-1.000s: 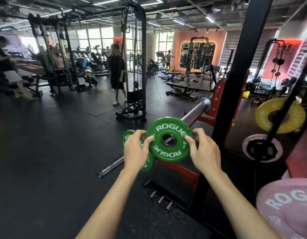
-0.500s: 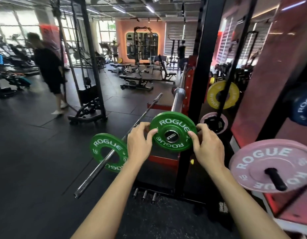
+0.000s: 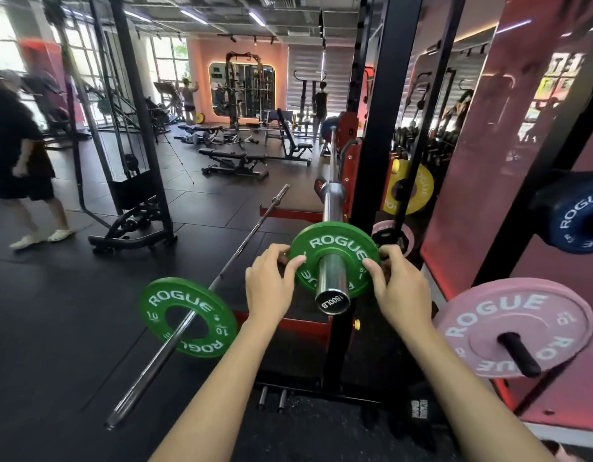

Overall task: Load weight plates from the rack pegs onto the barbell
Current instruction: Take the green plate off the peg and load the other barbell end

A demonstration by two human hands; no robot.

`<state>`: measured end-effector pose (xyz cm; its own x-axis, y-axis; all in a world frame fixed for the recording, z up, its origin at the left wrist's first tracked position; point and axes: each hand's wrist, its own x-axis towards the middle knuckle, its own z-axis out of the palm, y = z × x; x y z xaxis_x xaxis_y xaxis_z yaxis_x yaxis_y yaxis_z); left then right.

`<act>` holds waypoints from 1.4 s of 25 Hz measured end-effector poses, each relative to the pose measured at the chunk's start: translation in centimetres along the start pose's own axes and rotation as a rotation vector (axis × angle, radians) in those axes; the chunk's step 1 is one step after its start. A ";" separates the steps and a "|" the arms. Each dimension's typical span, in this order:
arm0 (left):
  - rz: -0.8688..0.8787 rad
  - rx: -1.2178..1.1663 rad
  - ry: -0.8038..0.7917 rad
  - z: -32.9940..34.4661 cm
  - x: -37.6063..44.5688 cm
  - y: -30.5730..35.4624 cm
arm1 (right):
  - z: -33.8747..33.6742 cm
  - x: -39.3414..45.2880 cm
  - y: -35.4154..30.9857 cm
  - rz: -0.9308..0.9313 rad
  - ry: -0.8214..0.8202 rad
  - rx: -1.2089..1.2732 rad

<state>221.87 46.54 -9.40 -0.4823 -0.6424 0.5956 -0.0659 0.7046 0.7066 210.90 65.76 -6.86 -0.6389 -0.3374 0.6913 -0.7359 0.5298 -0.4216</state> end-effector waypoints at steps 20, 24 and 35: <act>-0.028 0.058 -0.046 16.1 20.2 -7.6 | 15.7 20.5 10.9 -0.002 -0.085 0.038; -0.049 0.101 -0.064 17.9 23.1 -8.0 | 17.3 23.1 11.6 0.012 -0.094 0.005; -0.130 0.272 -0.108 17.8 22.2 -7.8 | 17.4 21.8 10.9 0.135 -0.127 -0.108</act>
<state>196.11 32.14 -8.44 -0.5432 -0.7071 0.4527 -0.3575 0.6826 0.6373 185.02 50.64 -6.57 -0.7585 -0.3493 0.5501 -0.6174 0.6553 -0.4352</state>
